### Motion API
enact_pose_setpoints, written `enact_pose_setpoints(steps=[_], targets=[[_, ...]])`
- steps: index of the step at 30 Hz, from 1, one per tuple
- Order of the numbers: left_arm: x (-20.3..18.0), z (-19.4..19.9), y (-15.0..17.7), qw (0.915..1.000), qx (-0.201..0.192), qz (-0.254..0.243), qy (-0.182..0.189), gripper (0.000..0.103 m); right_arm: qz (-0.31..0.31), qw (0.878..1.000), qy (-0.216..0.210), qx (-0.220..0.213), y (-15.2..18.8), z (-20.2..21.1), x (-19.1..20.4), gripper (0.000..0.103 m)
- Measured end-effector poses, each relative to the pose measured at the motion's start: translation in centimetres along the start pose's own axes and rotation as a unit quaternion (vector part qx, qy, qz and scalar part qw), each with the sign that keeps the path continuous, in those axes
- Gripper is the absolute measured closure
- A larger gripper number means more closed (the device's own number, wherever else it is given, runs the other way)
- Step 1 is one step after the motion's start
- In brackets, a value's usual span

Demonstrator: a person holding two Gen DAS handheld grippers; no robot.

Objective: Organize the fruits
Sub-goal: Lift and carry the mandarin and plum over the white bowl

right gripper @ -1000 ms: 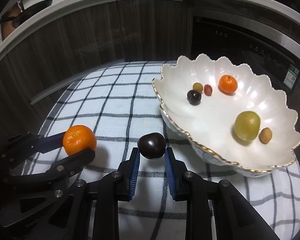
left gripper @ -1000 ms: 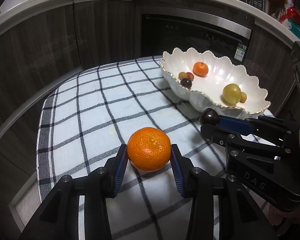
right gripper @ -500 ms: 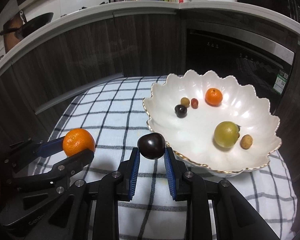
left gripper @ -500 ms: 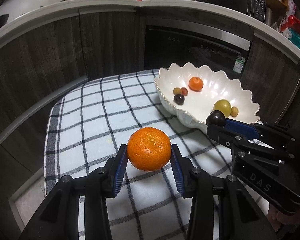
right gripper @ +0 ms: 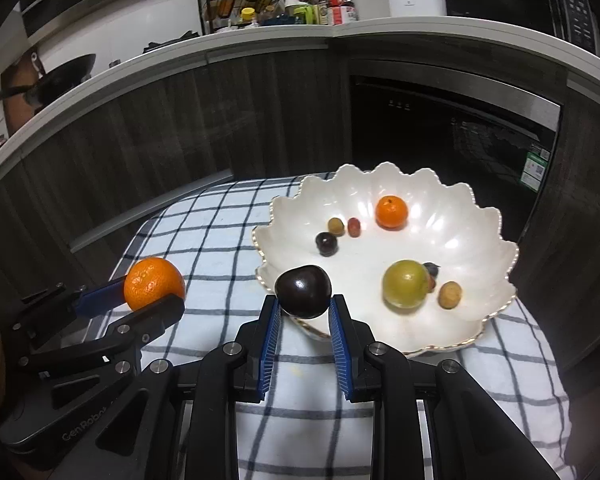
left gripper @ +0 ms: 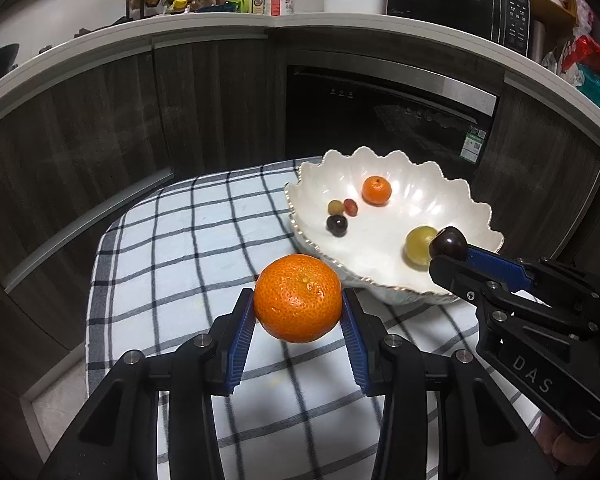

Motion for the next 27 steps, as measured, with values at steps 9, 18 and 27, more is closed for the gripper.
enact_pose_setpoints(steps=[9,18,27], targets=[[-2.7,-0.6,-2.1,1.0,0.003,0.0,0.002,0.061,-0.024,0.999,0.019,-0.017,-1.1,1.3,-3.6,0.076],[-5.1,-2.1,-3.8,0.9998,0.018,0.008,0.0,0.061,-0.038,0.998,0.04,-0.031,-2.5,2.0,-7.3,0.076],[-6.7,-3.4,-5.6,0.9998,0.016,0.009,-0.003,0.061,-0.043,0.997,0.053,-0.038,-3.9,1.6,-10.4,0.076]])
Point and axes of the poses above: each gripper's, at about its wrist camera, not at the fingertips, and z roughly against the way its jaws point, x to its left, y to its underside, the point moved 7 cm from there along -z, roughly the way its jaws point, and after that the axes turned 11 degrees about x, right-handed, at the moved point
